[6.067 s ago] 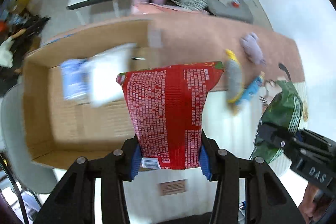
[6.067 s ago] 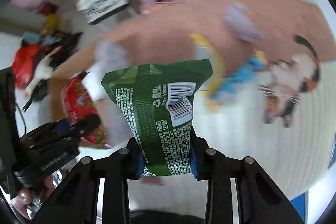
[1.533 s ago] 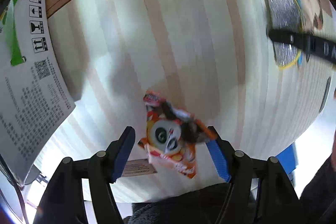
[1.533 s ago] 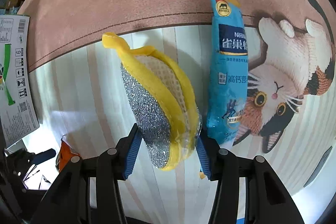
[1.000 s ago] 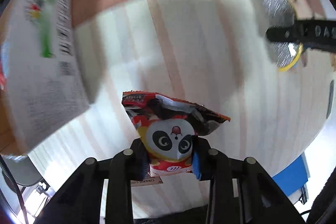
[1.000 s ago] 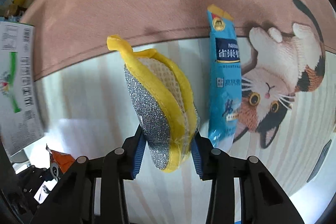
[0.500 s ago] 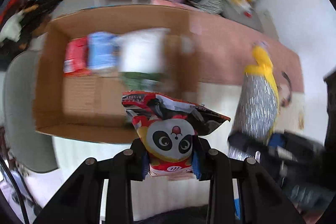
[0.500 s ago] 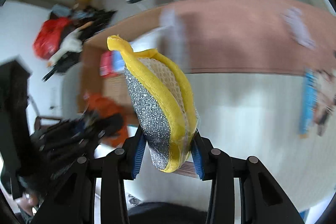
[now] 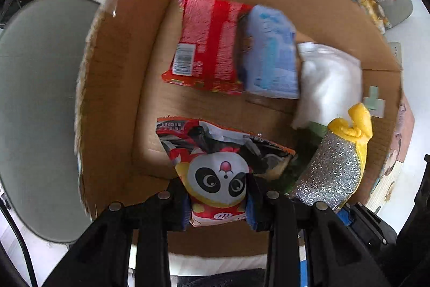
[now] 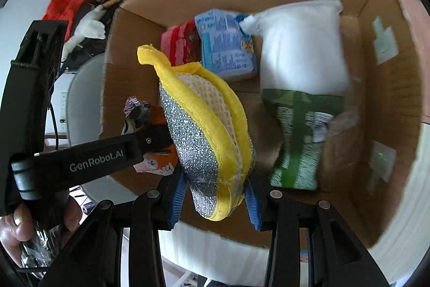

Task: Organize soft objects
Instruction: 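Carry the panda bag and scrubber into the box and open both tools, then move both tools back toward the plush sock and blue tube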

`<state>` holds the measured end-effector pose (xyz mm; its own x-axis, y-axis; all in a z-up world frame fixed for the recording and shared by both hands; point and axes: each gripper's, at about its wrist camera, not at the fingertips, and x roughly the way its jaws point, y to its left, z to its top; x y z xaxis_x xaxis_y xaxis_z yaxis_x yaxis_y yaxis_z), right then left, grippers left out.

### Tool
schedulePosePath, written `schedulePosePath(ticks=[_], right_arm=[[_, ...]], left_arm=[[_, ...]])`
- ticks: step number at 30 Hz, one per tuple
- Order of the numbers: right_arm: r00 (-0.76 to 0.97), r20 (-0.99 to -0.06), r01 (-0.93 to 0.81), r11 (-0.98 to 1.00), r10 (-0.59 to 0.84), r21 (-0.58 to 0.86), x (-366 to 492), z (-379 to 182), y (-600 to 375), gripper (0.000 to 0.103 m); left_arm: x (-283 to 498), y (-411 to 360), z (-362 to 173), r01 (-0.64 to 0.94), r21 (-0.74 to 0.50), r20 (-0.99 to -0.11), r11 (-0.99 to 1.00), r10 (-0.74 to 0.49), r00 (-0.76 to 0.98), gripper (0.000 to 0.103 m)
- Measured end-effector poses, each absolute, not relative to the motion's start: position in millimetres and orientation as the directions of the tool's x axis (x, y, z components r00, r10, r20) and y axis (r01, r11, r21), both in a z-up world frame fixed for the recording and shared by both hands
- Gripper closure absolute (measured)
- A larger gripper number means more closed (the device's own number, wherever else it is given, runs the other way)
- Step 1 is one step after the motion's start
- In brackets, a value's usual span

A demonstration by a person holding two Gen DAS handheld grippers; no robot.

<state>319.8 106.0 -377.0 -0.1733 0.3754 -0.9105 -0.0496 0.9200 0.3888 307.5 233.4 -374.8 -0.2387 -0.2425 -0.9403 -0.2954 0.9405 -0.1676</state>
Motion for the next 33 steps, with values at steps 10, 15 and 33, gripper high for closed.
schedulePosePath(ticks=[10,15,33], right_arm=[[-0.222,-0.919,-0.027,0.940,0.327,0.341,331,-406,126,0.018],[-0.183,-0.949,-0.062,0.960,0.256,0.271,327,-389,121,0.011],[0.147,-0.989,-0.106,0.994,0.007,-0.008,267,-272,56,0.000]], left_arm=[[312,233,-383,-0.294,-0.173,-0.932,0.940,-0.252,-0.260,0.037],[311,227,-351,-0.223,-0.126,-0.968,0.967,-0.169,-0.187,0.012],[251,213,-245,-0.166,-0.030,-0.994,0.986,-0.012,0.106,0.001]])
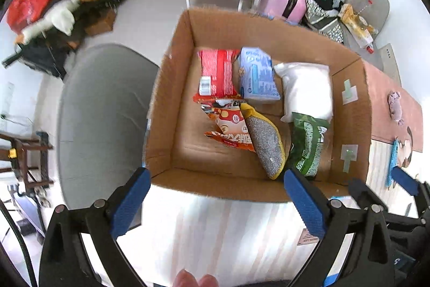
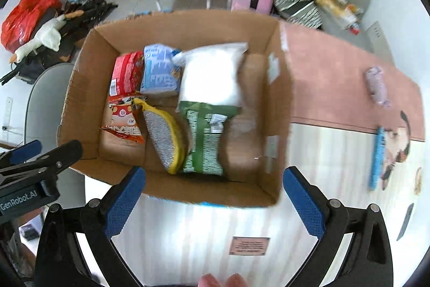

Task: Organize soft objects
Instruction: 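Move both tools back toward the plush sock and blue tube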

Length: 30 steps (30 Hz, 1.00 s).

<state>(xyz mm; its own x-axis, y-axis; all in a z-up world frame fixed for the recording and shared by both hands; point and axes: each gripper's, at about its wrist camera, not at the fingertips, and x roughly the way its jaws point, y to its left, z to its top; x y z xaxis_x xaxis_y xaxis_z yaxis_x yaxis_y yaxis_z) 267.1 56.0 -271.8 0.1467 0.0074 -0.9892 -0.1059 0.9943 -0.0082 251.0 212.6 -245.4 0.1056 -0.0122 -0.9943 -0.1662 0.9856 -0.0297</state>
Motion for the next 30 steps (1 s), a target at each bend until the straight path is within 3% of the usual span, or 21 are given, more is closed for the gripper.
schedulePosePath(ticks=[16,24,30], right_arm=[[0.275,-0.957,-0.106,0.992,0.095,0.068,200,-177,14,0.000],[0.240,-0.964,0.024,0.992,0.118,0.127,208,-189,-70,0.000],[0.217,-0.976,0.223,0.974,-0.006,0.043,232,-215,-194,0.000]], left_arm=[[207,184,-179,-0.165,-0.020,-0.960,0.986,0.027,0.278,0.001],[232,118,-168,-0.077,0.012,-0.954,0.997,0.035,0.298,0.001],[284,24,-188,0.073,0.023,-0.963,0.997,0.002,0.269,0.001]])
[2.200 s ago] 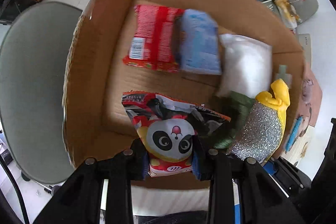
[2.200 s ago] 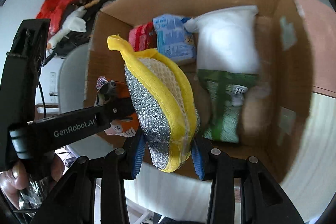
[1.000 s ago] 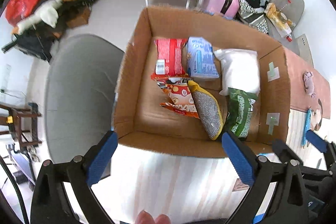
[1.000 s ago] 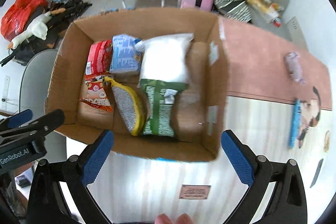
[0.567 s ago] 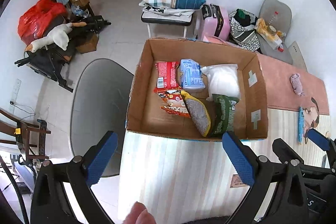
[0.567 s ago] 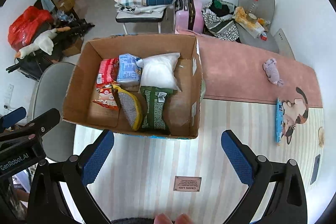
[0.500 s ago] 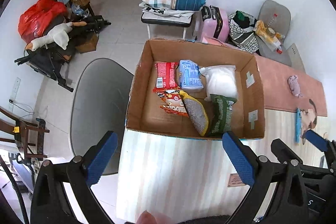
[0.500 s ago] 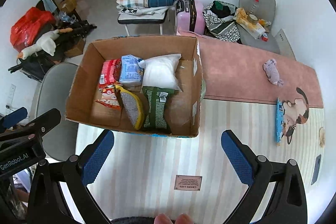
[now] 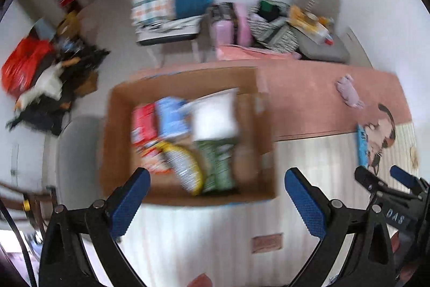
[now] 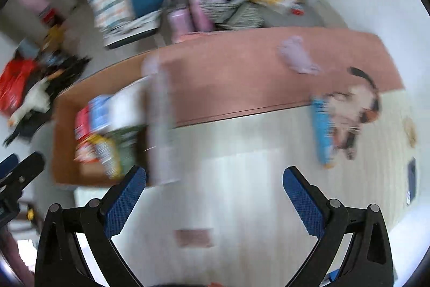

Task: Organize soft objects
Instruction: 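Move both tools back toward the plush sock and blue tube, then grasp the lavender plush sock with the left tool while the right tool grasps the blue Nestle tube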

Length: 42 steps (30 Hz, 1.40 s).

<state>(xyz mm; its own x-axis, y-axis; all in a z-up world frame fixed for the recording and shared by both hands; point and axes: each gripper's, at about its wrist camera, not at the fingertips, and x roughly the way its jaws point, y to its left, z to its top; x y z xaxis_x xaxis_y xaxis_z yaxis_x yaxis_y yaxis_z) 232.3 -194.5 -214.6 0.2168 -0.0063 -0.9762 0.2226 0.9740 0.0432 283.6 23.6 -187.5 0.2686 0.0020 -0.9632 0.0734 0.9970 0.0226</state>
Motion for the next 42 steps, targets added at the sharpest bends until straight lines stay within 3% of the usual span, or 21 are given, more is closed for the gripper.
schedulePosePath(ticks=[6,11,20,27,30,32,33,36,42], right_arm=[[0.121,-0.991,0.417,0.909,-0.065,-0.009,263,-280,-331,0.000],[0.015,-1.000,0.486,0.874,-0.026,-0.016,287,-349,-403,0.001],[-0.082,-0.992,0.533,0.845,0.098,0.040,304,-426,-444,0.010],[-0.133,-0.984,0.523,0.852,0.122,0.035,311,-449,-453,0.028],[-0.144,-0.986,0.498,0.867,0.088,0.005,316,-450,-454,0.038],[-0.152,-0.986,0.489,0.872,0.064,-0.018,320,-450,-453,0.048],[-0.155,-0.987,0.484,0.875,0.051,-0.031,320,-449,-452,0.055],[-0.160,-0.987,0.470,0.881,0.020,-0.058,324,-450,-448,0.068],[-0.157,-0.988,0.459,0.886,0.011,-0.063,332,-451,-443,0.082]], left_arm=[[355,-91,-242,0.211,-0.029,-0.991,0.977,-0.056,0.125,0.001],[414,-171,-299,0.248,-0.132,-0.991,0.960,-0.120,-0.063,0.002],[495,-292,-387,0.191,-0.230,-0.942,0.954,-0.170,-0.289,0.025],[519,-344,-439,0.212,-0.199,-0.922,0.957,-0.110,-0.370,0.026],[520,-355,-447,0.260,-0.150,-0.930,0.954,-0.047,-0.364,0.040],[517,-360,-445,0.307,-0.123,-0.940,0.944,-0.011,-0.342,0.058],[515,-360,-444,0.324,-0.108,-0.944,0.940,0.005,-0.329,0.061],[507,-361,-445,0.345,-0.089,-0.952,0.934,0.022,-0.305,0.064],[496,-353,-438,0.365,-0.064,-0.962,0.929,0.039,-0.270,0.066]])
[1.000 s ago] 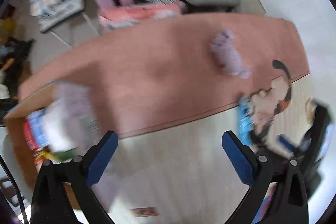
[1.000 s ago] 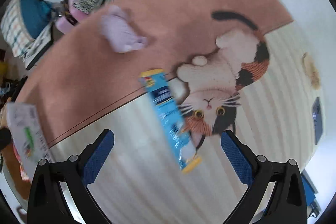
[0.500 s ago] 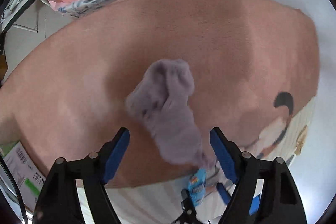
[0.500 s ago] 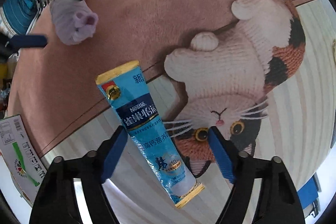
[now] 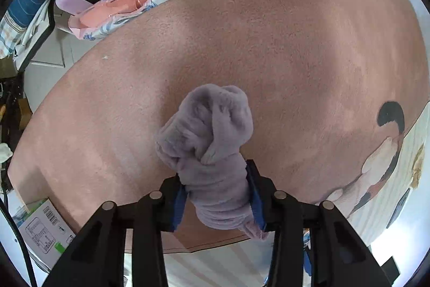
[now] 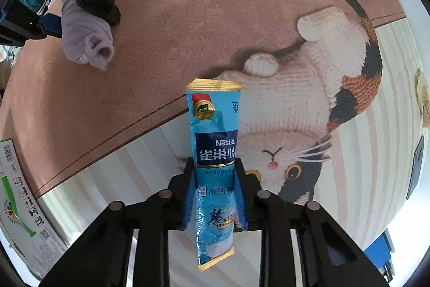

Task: Organize soft objects
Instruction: 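Grasp the lavender plush sock with the left tool while the right tool grasps the blue Nestle tube, then carry the plush sock and tube into the box and open both tools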

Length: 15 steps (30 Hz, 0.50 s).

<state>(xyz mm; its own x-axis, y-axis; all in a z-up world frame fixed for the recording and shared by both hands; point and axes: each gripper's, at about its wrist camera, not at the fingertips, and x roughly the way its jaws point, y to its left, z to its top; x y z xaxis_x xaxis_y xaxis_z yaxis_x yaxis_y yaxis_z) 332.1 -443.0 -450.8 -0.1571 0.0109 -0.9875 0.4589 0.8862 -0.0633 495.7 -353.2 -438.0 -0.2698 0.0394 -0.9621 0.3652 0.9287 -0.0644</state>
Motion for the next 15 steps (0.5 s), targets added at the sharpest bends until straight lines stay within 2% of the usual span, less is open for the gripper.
schedulePosePath(ticks=[2,7,15], right_arm=[[-0.145,-0.989,0.460,0.887,0.016,-0.053,332,-443,-436,0.086],[-0.079,-0.996,0.428,0.904,0.034,-0.003,325,-405,-419,0.087],[0.000,-0.996,0.303,0.949,0.093,0.089,292,-331,-350,0.087]], left_arm=[[495,-347,-424,0.366,-0.066,-0.970,0.928,0.026,-0.242,0.066],[470,-308,-353,0.357,-0.116,-0.989,0.927,-0.074,-0.128,0.066],[384,-190,-255,0.289,-0.153,-0.984,0.945,-0.172,0.041,0.066]])
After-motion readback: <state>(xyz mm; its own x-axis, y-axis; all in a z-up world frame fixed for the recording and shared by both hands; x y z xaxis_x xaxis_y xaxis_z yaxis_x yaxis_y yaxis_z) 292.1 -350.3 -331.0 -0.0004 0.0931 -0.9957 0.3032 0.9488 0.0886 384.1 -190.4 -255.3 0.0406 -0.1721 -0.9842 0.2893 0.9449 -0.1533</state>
